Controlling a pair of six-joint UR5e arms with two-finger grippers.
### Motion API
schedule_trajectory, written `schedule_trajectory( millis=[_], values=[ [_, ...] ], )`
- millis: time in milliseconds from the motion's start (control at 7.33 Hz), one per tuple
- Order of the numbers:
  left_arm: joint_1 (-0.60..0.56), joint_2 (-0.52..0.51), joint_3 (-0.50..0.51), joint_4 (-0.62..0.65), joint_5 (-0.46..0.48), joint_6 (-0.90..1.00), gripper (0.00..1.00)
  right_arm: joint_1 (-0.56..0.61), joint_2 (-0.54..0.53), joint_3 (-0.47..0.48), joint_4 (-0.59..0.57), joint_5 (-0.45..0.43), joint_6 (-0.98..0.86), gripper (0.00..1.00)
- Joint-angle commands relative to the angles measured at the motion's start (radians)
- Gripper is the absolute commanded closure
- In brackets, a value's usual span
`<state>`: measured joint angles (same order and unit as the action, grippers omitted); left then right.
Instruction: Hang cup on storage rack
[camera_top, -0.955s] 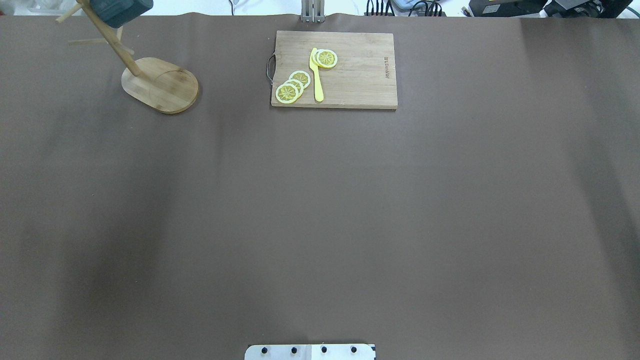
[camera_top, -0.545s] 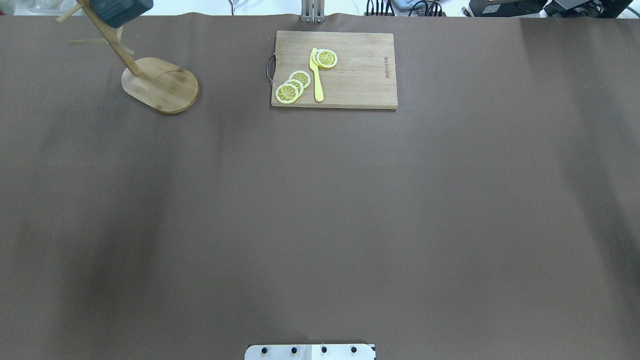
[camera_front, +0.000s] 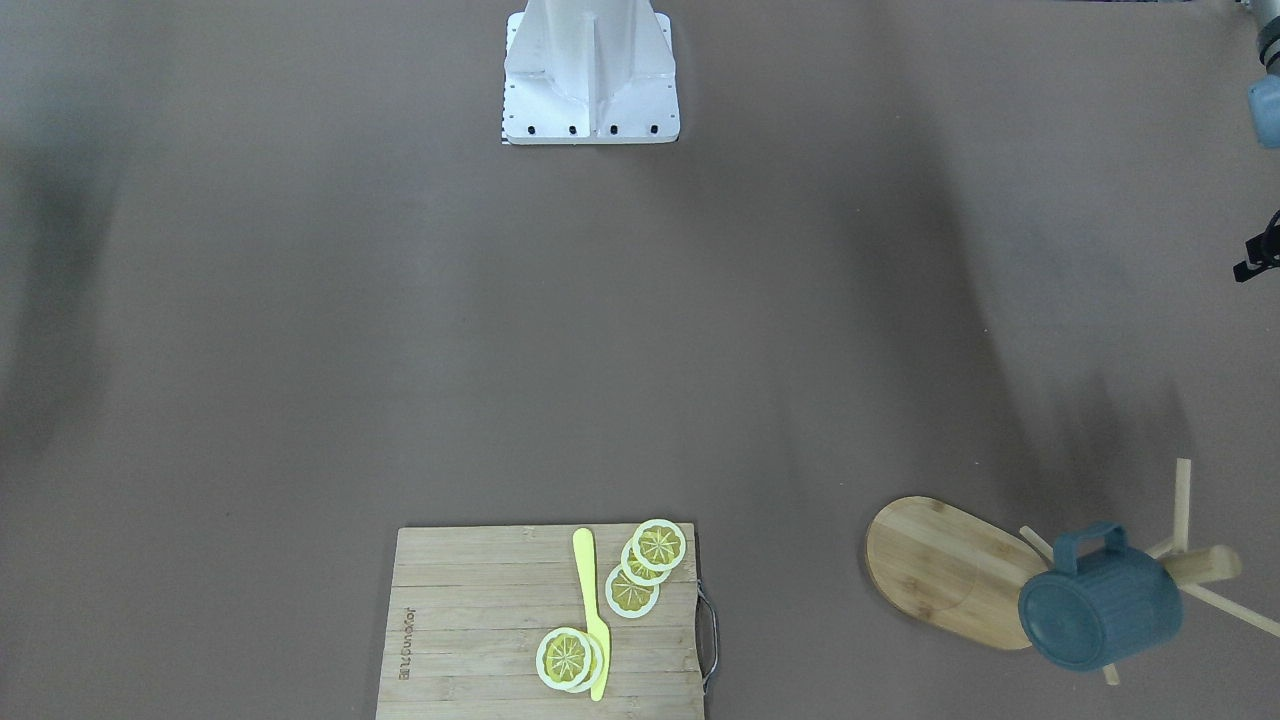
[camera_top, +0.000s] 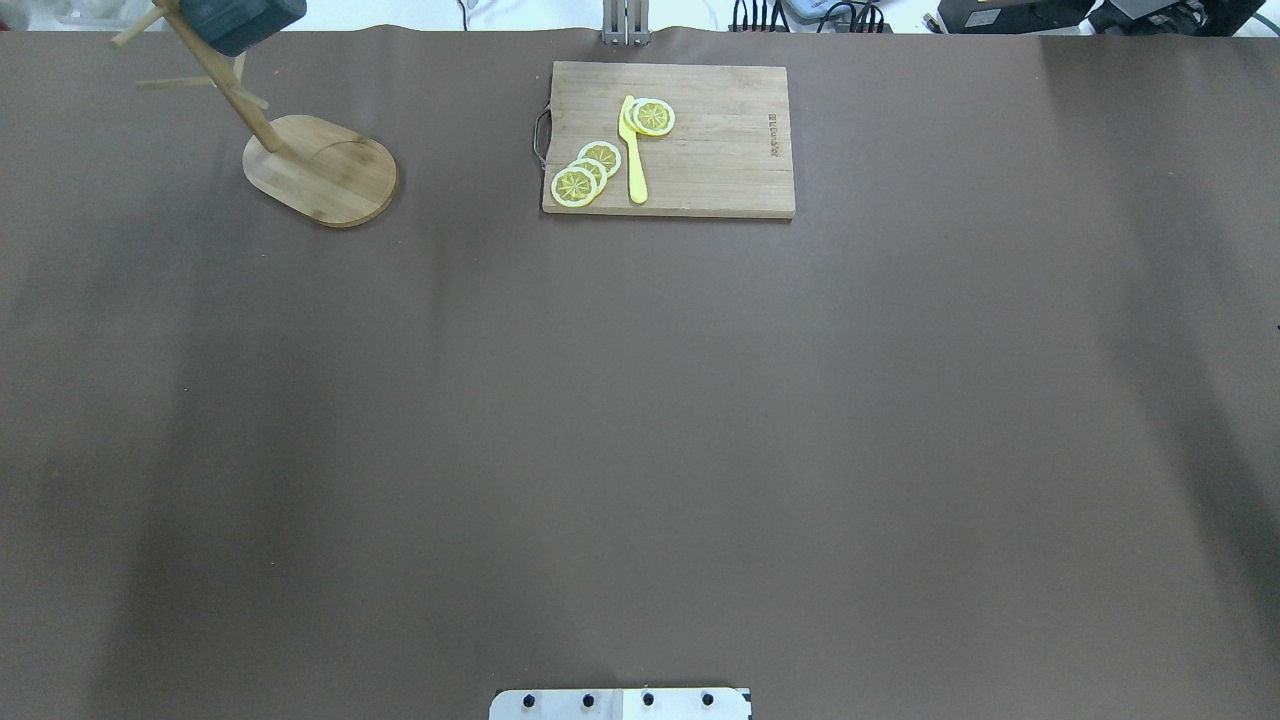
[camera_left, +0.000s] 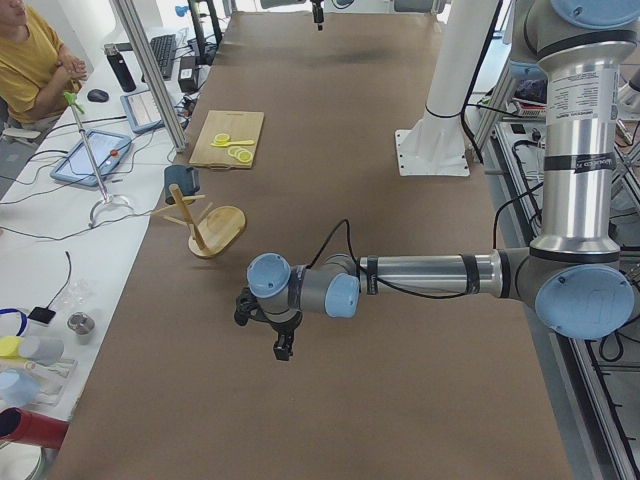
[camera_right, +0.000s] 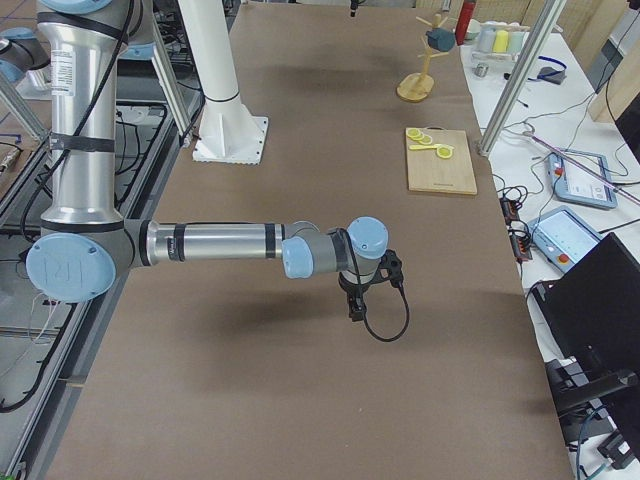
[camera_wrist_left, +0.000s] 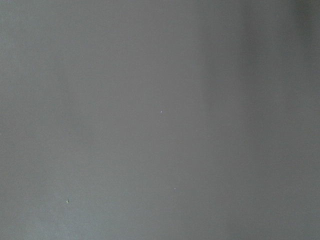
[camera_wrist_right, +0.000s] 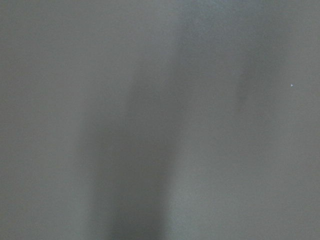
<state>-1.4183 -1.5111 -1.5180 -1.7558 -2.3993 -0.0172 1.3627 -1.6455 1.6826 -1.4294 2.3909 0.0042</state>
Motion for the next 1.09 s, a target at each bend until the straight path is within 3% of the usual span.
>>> schedule_trajectory(
  millis=[0, 273, 545, 955],
  values=[
    [-0.001, -0.006, 0.05, -0.037, -0.055, -0.003, 0.02, -0.002, -0.007, 0.046, 0.0, 0.002, -0.001, 0.0],
    [-0.002, -0.043, 0.001, -0.059, -0.054, -0.111, 0.02, 0.003, 0.006, 0.011, 0.001, -0.091, 0.013, 0.0],
    [-0.1, -0.052, 0.002, -0.187, -0.041, -0.109, 0.02, 0.036, 0.01, -0.007, -0.008, -0.09, 0.014, 0.0],
    [-0.18, -0.014, 0.012, -0.257, -0.015, -0.141, 0.02, 0.03, 0.192, -0.2, -0.002, -0.076, 0.013, 0.0]
  ],
)
